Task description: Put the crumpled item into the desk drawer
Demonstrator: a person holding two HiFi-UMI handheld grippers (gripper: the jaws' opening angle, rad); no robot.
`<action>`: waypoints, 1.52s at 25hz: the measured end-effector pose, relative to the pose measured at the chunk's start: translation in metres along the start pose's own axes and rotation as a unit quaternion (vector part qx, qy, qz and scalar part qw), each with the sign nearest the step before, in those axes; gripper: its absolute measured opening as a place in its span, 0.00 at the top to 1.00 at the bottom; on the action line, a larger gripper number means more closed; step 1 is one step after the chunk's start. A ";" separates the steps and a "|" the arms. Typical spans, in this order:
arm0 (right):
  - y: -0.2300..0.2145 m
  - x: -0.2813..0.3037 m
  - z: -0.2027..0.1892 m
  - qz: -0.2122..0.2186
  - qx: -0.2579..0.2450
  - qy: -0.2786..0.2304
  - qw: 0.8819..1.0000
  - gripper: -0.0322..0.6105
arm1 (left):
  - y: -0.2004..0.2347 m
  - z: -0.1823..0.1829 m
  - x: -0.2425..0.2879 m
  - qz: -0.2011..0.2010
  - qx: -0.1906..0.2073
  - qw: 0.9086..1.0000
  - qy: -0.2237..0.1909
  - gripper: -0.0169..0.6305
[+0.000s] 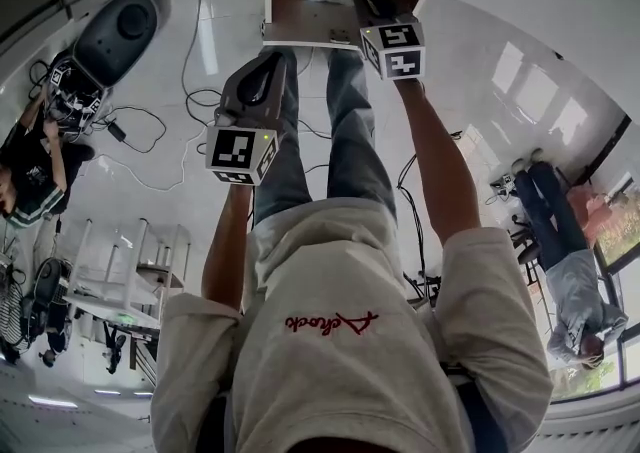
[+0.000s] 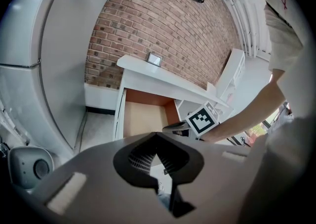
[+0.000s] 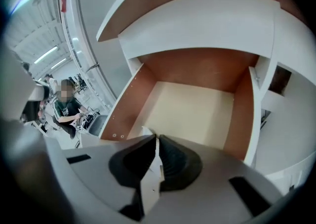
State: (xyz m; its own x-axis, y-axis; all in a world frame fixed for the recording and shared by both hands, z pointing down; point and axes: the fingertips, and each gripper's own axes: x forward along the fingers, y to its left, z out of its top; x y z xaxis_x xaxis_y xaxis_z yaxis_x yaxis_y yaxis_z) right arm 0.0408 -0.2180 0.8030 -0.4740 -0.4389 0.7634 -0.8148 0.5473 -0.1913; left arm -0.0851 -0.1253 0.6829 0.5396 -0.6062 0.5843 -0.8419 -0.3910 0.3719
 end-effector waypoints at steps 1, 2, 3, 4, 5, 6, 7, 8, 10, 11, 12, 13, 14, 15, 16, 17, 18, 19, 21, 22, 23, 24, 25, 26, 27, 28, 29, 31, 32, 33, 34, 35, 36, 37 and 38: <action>0.002 -0.005 -0.002 -0.002 0.002 -0.003 1.000 0.92 | -0.001 0.001 0.001 0.000 0.001 1.000 0.000 0.96; 0.003 -0.011 -0.003 -0.004 0.003 -0.007 1.000 0.92 | -0.002 0.002 0.001 -0.001 0.001 1.000 -0.001 0.96; 0.006 -0.016 -0.004 -0.005 0.005 -0.011 1.000 0.93 | -0.003 0.003 0.002 -0.002 0.002 1.000 -0.001 0.96; 0.008 -0.022 -0.004 -0.004 0.008 -0.016 1.000 0.93 | -0.004 0.005 0.002 -0.003 0.003 1.000 -0.002 0.96; 0.012 -0.027 -0.004 -0.003 0.010 -0.022 1.000 0.93 | -0.005 0.006 0.003 -0.003 0.005 1.000 -0.003 0.96; 0.015 -0.032 -0.004 0.000 0.012 -0.027 1.000 0.93 | -0.006 0.009 0.004 -0.004 0.006 1.000 -0.004 0.96; 0.019 -0.038 -0.003 0.002 0.012 -0.031 0.999 0.93 | -0.007 0.011 0.004 -0.004 0.007 1.000 -0.005 0.96; 0.022 -0.043 -0.002 0.005 0.011 -0.035 0.999 0.93 | -0.007 0.014 0.004 -0.004 0.009 1.000 -0.006 0.96; 0.029 -0.054 0.001 0.009 0.008 -0.042 0.999 0.93 | -0.008 0.020 0.004 -0.005 0.012 1.000 -0.009 0.96; 0.031 -0.059 0.004 0.009 0.006 -0.046 0.999 0.93 | -0.008 0.023 0.004 -0.004 0.013 1.000 -0.011 0.96; 0.032 -0.064 0.007 0.007 0.004 -0.051 0.999 0.93 | -0.008 0.027 0.004 -0.003 0.016 1.000 -0.014 0.96; 0.032 -0.070 0.011 0.005 0.005 -0.057 0.998 0.93 | -0.008 0.032 0.004 -0.003 0.018 1.000 -0.018 0.96; 0.031 -0.076 0.016 0.001 0.006 -0.064 0.998 0.93 | -0.009 0.037 0.003 -0.002 0.021 1.000 -0.022 0.96; 0.031 -0.084 0.023 -0.002 0.007 -0.071 0.997 0.93 | -0.010 0.043 0.001 -0.002 0.024 0.999 -0.025 0.96; 0.030 -0.091 0.030 -0.005 0.007 -0.078 0.997 0.93 | -0.011 0.050 0.000 -0.003 0.027 0.999 -0.029 0.96; 0.030 -0.099 0.038 -0.007 0.006 -0.086 0.996 0.93 | -0.013 0.056 -0.001 -0.003 0.032 0.999 -0.033 0.96; 0.029 -0.107 0.045 -0.010 0.005 -0.095 0.995 0.93 | -0.014 0.063 -0.002 -0.004 0.036 0.999 -0.037 0.96; 0.028 -0.114 0.054 -0.012 0.003 -0.104 0.994 0.93 | -0.015 0.071 -0.003 -0.004 0.041 0.998 -0.042 0.96; 0.026 -0.130 0.072 -0.017 -0.003 -0.124 0.992 0.93 | -0.017 0.088 -0.005 -0.002 0.051 0.997 -0.052 0.96; 0.026 -0.140 0.081 -0.020 -0.004 -0.133 0.991 0.93 | -0.018 0.097 -0.007 0.000 0.054 0.997 -0.057 0.96; 0.025 -0.150 0.089 -0.022 -0.005 -0.142 0.990 0.93 | -0.020 0.107 -0.009 0.001 0.057 0.996 -0.062 0.96; 0.024 -0.160 0.097 -0.024 -0.004 -0.150 0.988 0.93 | -0.023 0.117 -0.011 0.002 0.061 0.996 -0.067 0.96; 0.022 -0.169 0.105 -0.026 -0.005 -0.158 0.987 0.93 | -0.024 0.128 -0.012 0.004 0.065 0.995 -0.074 0.96; 0.019 -0.176 0.114 -0.029 -0.007 -0.168 0.985 0.93 | -0.025 0.140 -0.012 0.006 0.068 0.994 -0.083 0.96; 0.016 -0.183 0.123 -0.033 -0.009 -0.178 0.983 0.93 | -0.026 0.151 -0.011 0.007 0.072 0.993 -0.092 0.96; 0.013 -0.189 0.131 -0.037 -0.011 -0.188 0.981 0.93 | -0.027 0.162 -0.011 0.008 0.077 0.992 -0.101 0.96; 0.010 -0.195 0.138 -0.042 -0.013 -0.196 0.980 0.93 | -0.028 0.172 -0.012 0.008 0.082 0.991 -0.108 0.96; 0.005 -0.209 0.152 -0.051 -0.013 -0.210 0.976 0.93 | -0.034 0.192 -0.014 0.007 0.094 0.988 -0.120 0.96; 0.002 -0.217 0.158 -0.056 -0.012 -0.213 0.975 0.93 | -0.037 0.200 -0.017 0.006 0.097 0.987 -0.124 0.96; -0.001 -0.225 0.162 -0.059 -0.010 -0.215 0.975 0.93 | -0.041 0.208 -0.020 0.005 0.100 0.987 -0.128 0.96; -0.004 -0.232 0.167 -0.062 -0.007 -0.217 0.974 0.93 | -0.045 0.215 -0.023 0.005 0.104 0.986 -0.132 0.96; -0.006 -0.239 0.173 -0.063 -0.005 -0.221 0.973 0.93 | -0.049 0.222 -0.026 0.005 0.108 0.985 -0.137 0.96; -0.008 -0.245 0.180 -0.064 -0.005 -0.229 0.971 0.93 | -0.052 0.230 -0.028 0.005 0.113 0.983 -0.142 0.96; -0.011 -0.251 0.188 -0.066 -0.008 -0.238 0.969 0.93 | -0.055 0.238 -0.031 0.006 0.118 0.982 -0.148 0.96; -0.015 -0.257 0.196 -0.069 -0.011 -0.247 0.966 0.93 | -0.056 0.247 -0.033 0.008 0.122 0.980 -0.154 0.96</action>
State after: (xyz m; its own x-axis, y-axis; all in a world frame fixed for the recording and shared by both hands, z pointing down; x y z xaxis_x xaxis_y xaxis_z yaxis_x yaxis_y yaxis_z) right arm 0.1094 -0.2528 0.4891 -0.4681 -0.7924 0.3911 -0.8765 0.4726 -0.0914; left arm -0.0548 -0.2542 0.4643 0.5333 -0.7794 0.3287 -0.8448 -0.5110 0.1589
